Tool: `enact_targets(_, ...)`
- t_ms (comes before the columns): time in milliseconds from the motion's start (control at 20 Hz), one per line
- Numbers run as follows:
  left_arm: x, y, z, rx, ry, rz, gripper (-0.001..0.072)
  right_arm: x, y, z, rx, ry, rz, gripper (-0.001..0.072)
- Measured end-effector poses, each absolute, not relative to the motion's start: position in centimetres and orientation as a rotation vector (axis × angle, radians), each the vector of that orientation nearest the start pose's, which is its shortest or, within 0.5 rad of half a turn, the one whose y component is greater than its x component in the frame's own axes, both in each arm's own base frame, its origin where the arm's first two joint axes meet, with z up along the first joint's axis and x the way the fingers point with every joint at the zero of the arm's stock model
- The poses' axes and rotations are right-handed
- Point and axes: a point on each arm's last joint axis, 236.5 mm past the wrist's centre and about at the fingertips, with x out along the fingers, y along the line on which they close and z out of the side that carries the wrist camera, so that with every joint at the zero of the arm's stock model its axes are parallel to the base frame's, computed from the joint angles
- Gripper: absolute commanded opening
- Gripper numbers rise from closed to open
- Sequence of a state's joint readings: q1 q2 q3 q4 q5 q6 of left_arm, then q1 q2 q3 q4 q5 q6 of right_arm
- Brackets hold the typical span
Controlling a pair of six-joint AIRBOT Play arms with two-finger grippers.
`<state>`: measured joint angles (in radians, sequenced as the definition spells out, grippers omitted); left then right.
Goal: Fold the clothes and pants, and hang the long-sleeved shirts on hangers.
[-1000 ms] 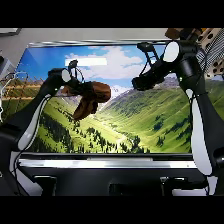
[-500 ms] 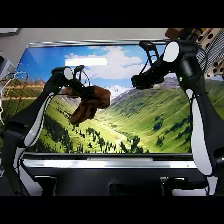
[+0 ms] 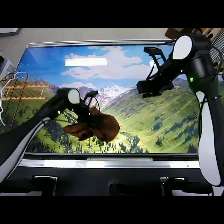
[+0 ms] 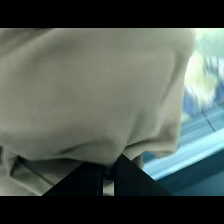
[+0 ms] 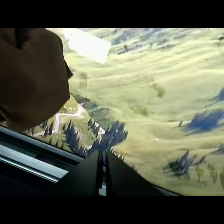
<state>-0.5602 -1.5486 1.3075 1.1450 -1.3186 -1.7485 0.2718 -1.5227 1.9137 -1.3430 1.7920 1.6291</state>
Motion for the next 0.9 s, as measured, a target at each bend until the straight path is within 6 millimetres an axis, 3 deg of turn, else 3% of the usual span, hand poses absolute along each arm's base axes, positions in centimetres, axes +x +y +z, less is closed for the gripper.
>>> enact_targets(50,26.6,-29.2,-3.7,-0.094,1.68,-0.543,0.0088,36.3,15.5,14.1,-0.021,1.427,0.395,0.0083)
enact_targets(150,25.7,-30.1,-4.0,-0.105,1.664,-0.56,0.0566,35.7,15.3,14.5,-0.012,1.438,0.384,0.0083)
enact_targets(200,25.8,-30.4,-3.6,-0.119,1.646,-0.564,0.0638,35.6,15.3,14.6,-0.009,1.438,0.381,0.0083)
enact_targets(250,26.1,-30.4,-3.0,-0.134,1.629,-0.569,0.0638,35.6,15.3,14.7,-0.004,1.435,0.378,0.0088)
enact_targets(300,26.6,-30.1,-2.1,-0.148,1.606,-0.569,0.0637,35.8,15.5,14.8,0.009,1.423,0.376,0.0161)
enact_targets(350,27.3,-29.6,-1.0,-0.165,1.573,-0.565,0.0637,36.4,15.9,15.0,0.033,1.396,0.376,0.0353)
enact_targets(400,28.0,-28.6,0.3,-0.176,1.542,-0.554,0.0637,37.0,16.3,15.3,0.068,1.371,0.37,0.0416)
enact_targets(500,29.3,-25.8,3.1,-0.188,1.468,-0.519,0.0637,38.7,17.2,16.1,0.186,1.305,0.33,0.0416)
enact_targets(600,30.4,-22.3,5.9,-0.198,1.392,-0.461,0.0637,40.9,16.9,16.8,0.332,1.244,0.264,0.0415)
enact_targets(750,31.4,-17.2,9.9,-0.245,1.277,-0.37,0.0637,44.2,14.4,17.2,0.546,1.193,0.201,0.0417)
enact_targets(900,31.5,-13.1,11.8,-0.296,1.207,-0.281,0.0637,45.6,12.1,15.0,0.651,1.259,0.231,0.0421)
